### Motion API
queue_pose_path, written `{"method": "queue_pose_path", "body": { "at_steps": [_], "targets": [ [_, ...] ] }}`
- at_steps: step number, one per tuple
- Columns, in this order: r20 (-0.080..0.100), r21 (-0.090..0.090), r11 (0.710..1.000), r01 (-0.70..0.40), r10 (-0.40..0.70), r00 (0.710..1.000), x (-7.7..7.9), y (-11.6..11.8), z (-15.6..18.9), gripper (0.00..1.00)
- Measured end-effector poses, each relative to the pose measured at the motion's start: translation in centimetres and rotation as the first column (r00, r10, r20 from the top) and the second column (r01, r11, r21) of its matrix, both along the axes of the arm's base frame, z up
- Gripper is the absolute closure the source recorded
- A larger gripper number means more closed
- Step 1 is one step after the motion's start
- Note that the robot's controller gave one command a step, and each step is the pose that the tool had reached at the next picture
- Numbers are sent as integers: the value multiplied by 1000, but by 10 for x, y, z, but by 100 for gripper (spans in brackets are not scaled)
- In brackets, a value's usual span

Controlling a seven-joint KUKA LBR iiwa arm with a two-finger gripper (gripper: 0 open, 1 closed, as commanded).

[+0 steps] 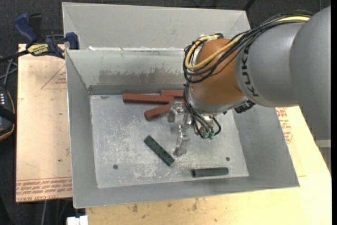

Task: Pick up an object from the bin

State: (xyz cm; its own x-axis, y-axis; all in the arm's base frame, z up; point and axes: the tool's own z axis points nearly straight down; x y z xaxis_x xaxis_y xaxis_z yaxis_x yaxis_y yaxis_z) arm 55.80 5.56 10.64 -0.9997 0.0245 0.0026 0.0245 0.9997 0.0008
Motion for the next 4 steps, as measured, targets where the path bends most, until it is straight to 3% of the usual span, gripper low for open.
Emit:
{"method": "queue_pose_path", "body": {
  "at_steps": [1, 2, 3, 4],
  "targets": [
    [5, 0, 974, -226, 226, 974, -19, 14, -12, 0],
    [2, 1, 1000, -2, 2, 1000, -65, 49, -36, 100],
    [2, 1, 1000, -2, 2, 1000, -65, 49, -36, 100],
    [14, 2, 1000, -4, 4, 1000, -21, 68, 155, 100]
  ]
}}
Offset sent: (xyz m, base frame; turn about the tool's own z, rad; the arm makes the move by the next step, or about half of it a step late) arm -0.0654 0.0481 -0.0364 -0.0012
